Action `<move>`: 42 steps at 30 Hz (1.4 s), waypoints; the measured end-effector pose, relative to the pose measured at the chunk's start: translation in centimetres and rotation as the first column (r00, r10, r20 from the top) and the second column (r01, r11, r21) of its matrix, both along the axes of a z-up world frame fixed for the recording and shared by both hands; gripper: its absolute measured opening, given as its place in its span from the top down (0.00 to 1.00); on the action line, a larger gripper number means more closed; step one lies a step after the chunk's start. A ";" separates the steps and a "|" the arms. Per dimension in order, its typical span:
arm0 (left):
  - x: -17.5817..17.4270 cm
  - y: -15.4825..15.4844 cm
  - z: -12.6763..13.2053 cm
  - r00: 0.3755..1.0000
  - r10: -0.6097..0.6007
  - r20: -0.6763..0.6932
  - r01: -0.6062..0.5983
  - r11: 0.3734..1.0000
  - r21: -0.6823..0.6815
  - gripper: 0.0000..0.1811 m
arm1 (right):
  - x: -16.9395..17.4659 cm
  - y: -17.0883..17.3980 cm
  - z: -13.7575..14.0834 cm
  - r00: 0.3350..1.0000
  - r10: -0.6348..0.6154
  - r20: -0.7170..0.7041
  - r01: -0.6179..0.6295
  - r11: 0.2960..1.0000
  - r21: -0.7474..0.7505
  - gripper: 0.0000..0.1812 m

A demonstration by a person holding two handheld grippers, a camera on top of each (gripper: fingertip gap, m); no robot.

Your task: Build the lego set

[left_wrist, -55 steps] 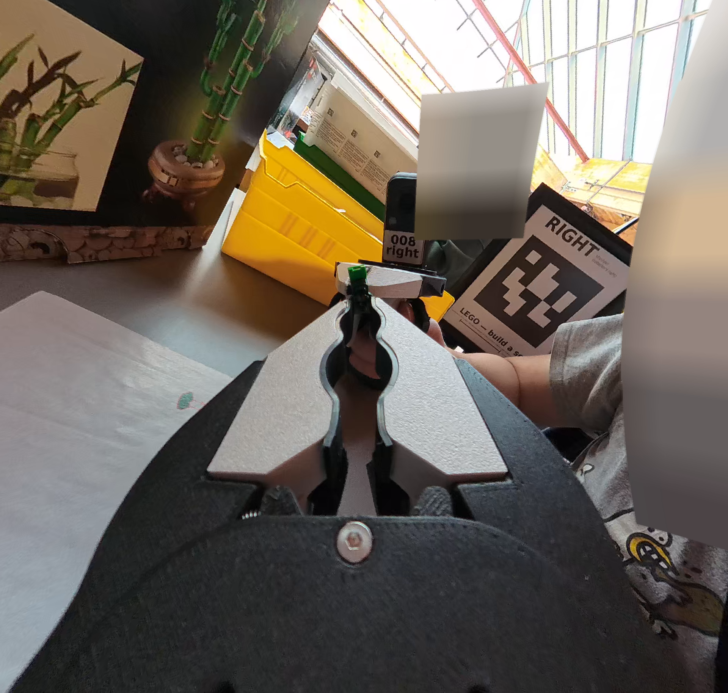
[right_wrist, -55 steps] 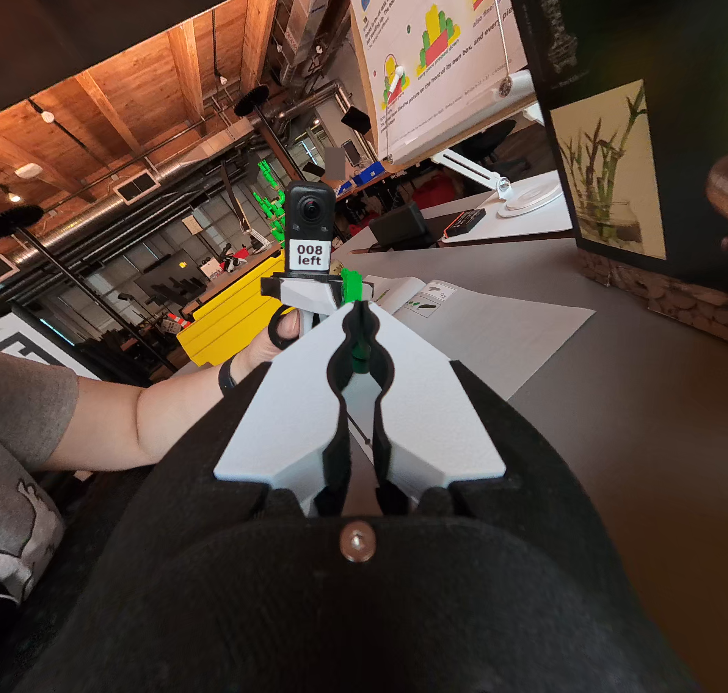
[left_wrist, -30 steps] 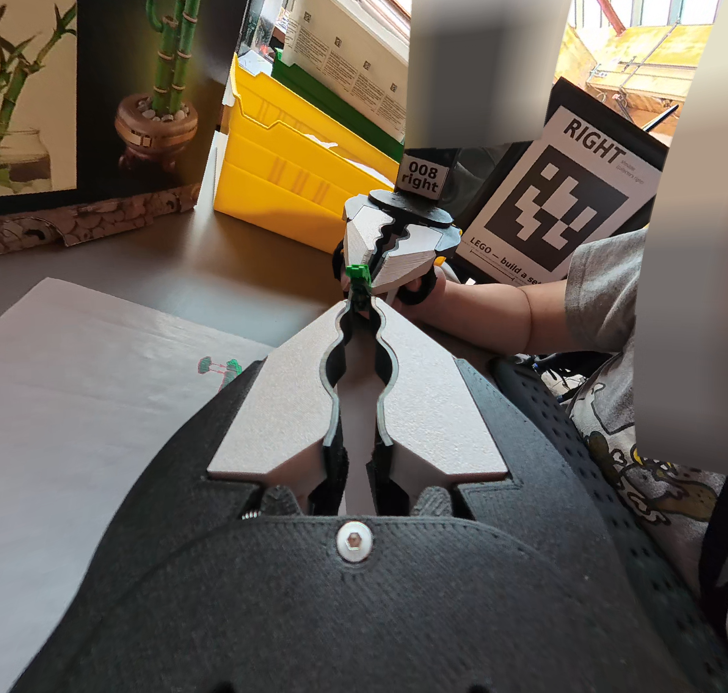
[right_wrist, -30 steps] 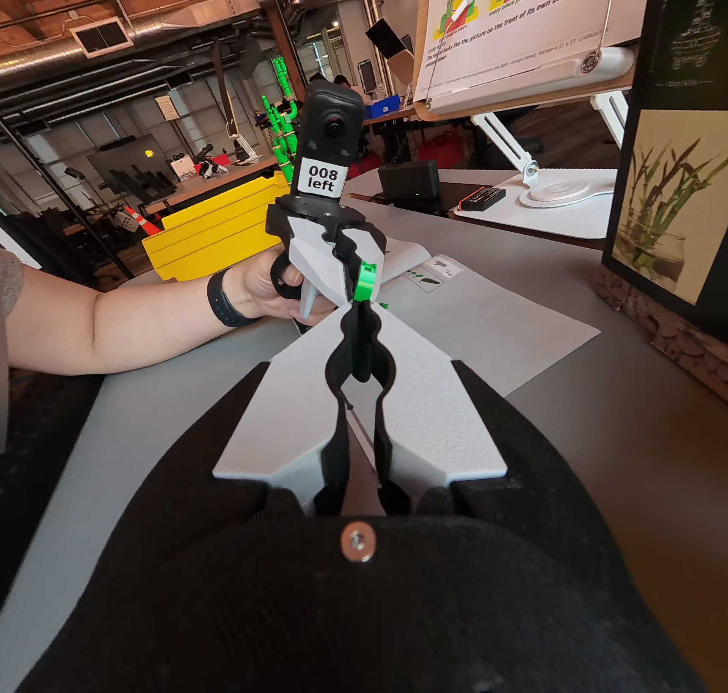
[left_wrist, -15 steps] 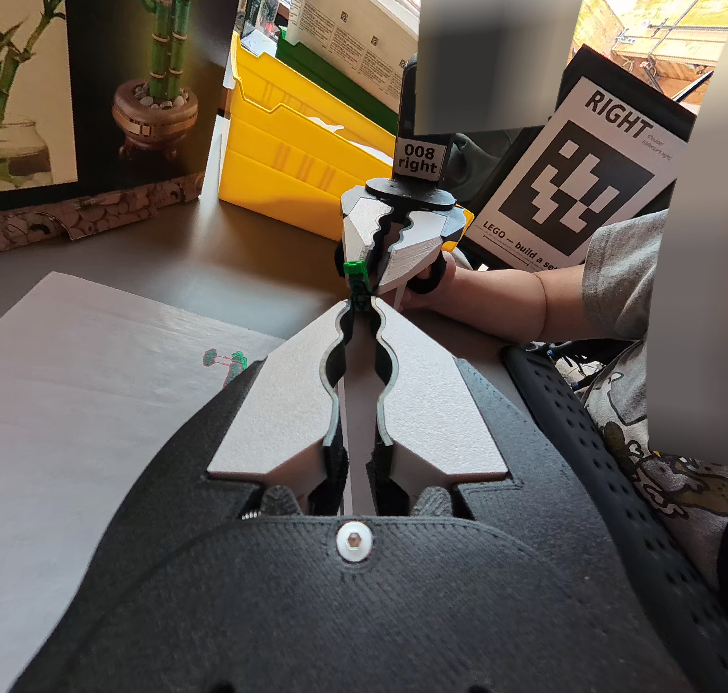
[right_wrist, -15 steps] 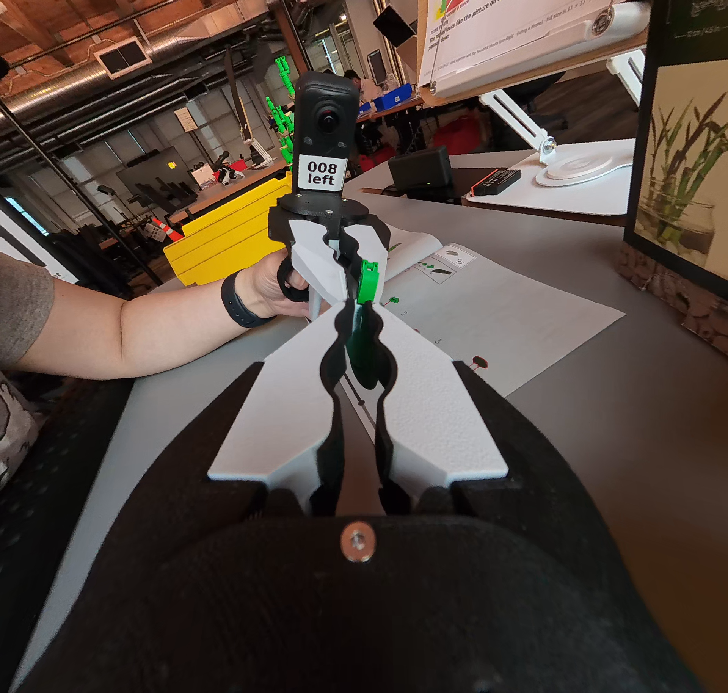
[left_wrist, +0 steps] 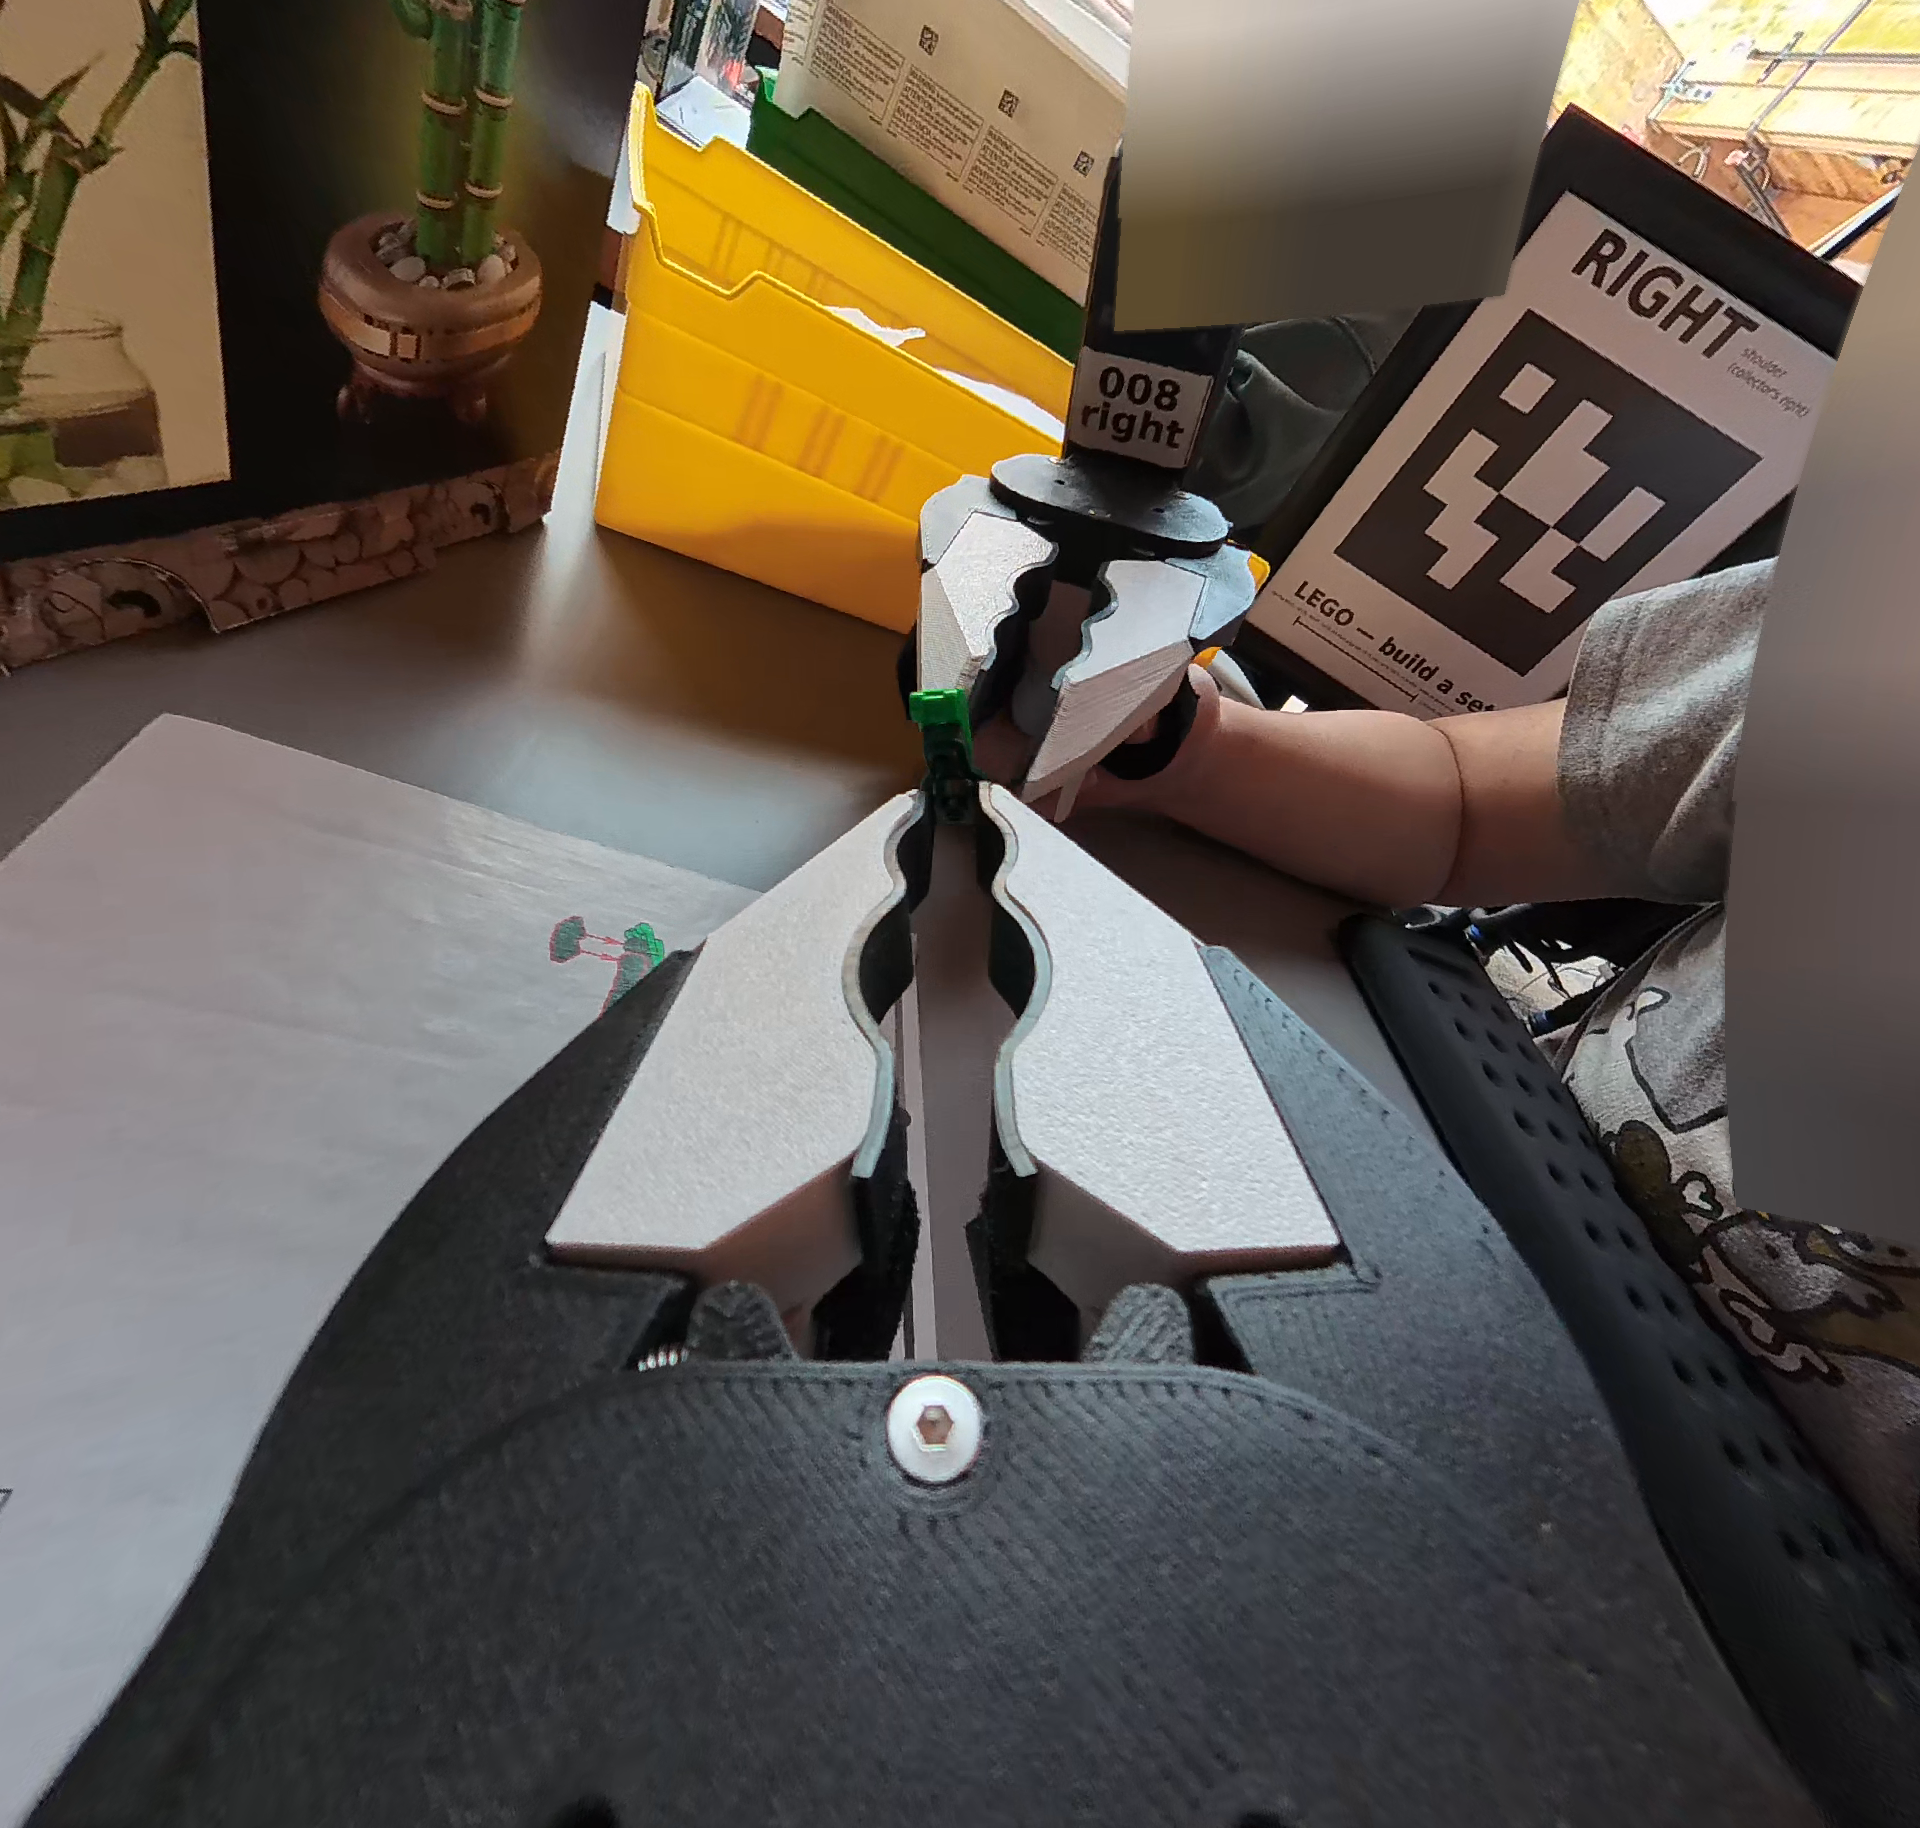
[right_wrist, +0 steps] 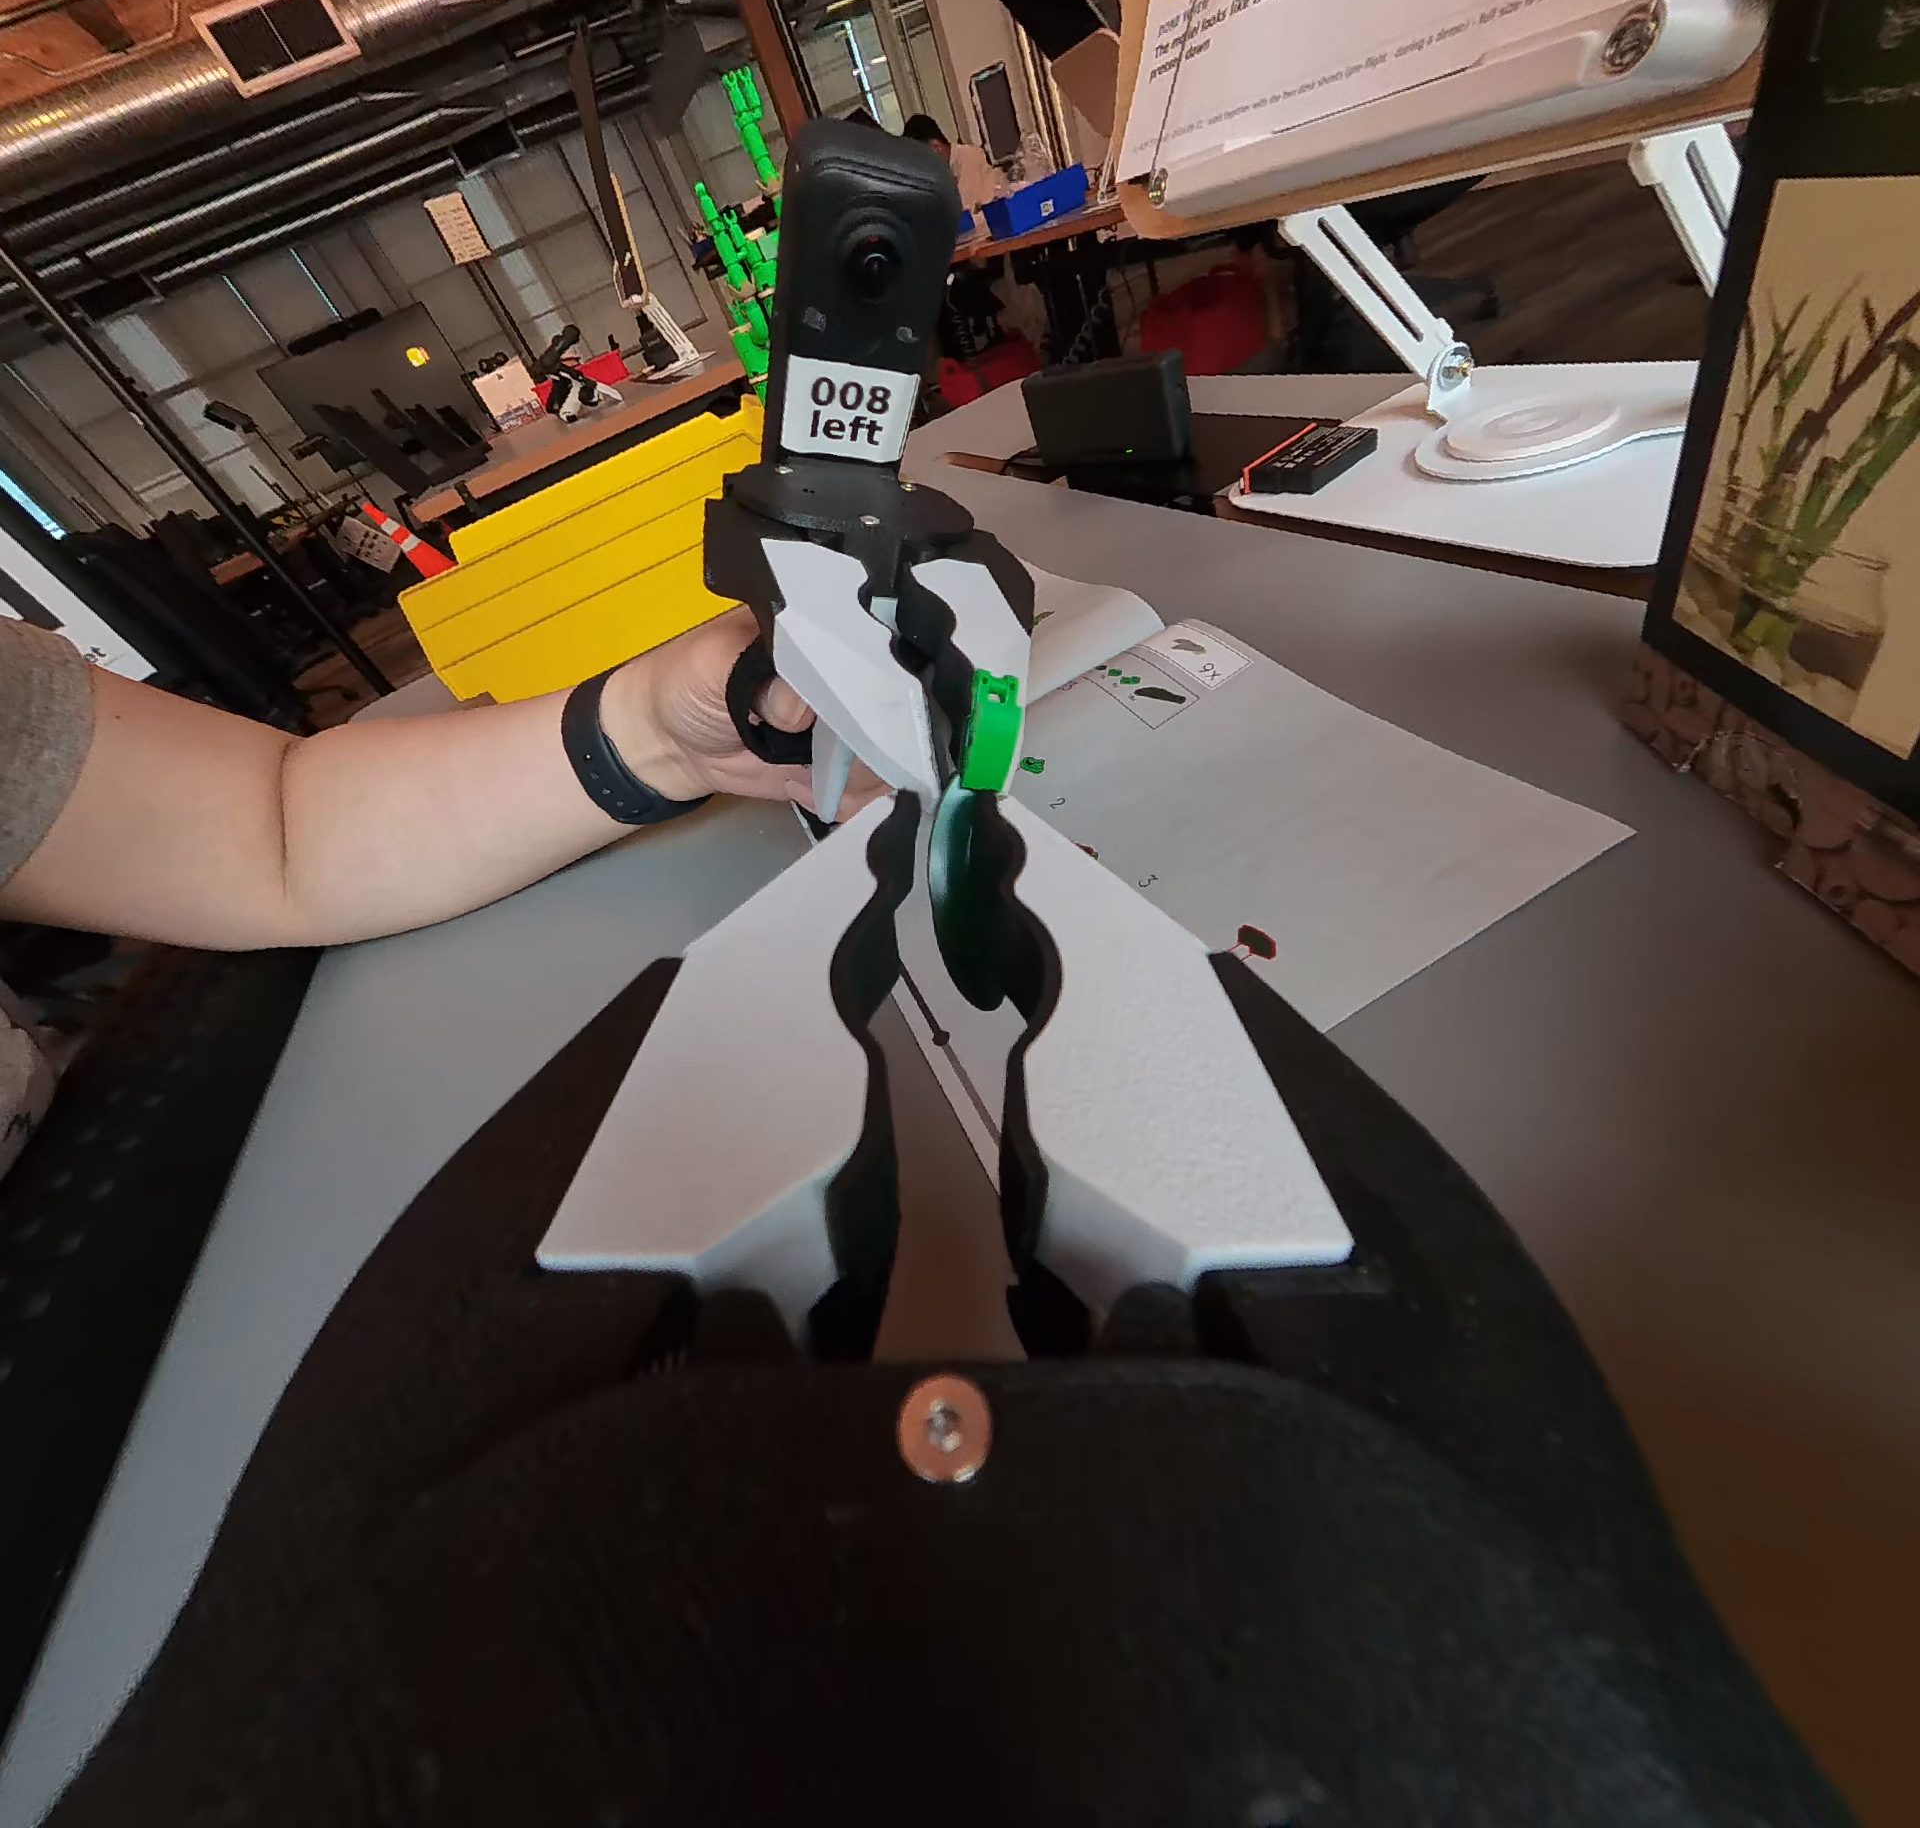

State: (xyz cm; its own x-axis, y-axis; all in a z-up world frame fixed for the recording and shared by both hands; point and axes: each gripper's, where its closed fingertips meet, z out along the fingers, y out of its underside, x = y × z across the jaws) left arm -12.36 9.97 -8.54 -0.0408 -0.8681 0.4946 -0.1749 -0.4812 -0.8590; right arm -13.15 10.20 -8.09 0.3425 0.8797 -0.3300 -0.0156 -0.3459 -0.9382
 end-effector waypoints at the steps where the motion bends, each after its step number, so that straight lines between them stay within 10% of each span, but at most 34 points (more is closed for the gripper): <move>1: 0.0 0.0 0.0 1.000 0.000 -0.001 0.000 1.000 -0.002 0.97 | 0.0 0.0 0.0 1.000 -0.001 0.005 0.001 1.000 0.004 0.94; 26: -0.8 -1.6 -1.7 0.972 -0.092 -0.216 0.108 0.992 0.062 0.97 | -0.9 -1.7 -2.1 0.980 0.110 0.167 -0.110 0.994 -0.010 0.96; 42: -0.6 -1.9 0.3 0.994 -0.076 -0.073 0.091 0.967 0.236 0.97 | -0.6 -2.0 0.0 0.982 0.060 0.180 -0.092 0.981 0.170 0.95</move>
State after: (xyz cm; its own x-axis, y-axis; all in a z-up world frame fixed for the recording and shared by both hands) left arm -12.92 8.11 -8.25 -0.0934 -0.9562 0.2774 -0.2633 -0.2450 -0.9331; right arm -13.75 8.23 -8.10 0.3106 0.9443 -0.1083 0.1724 -0.1680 -0.9706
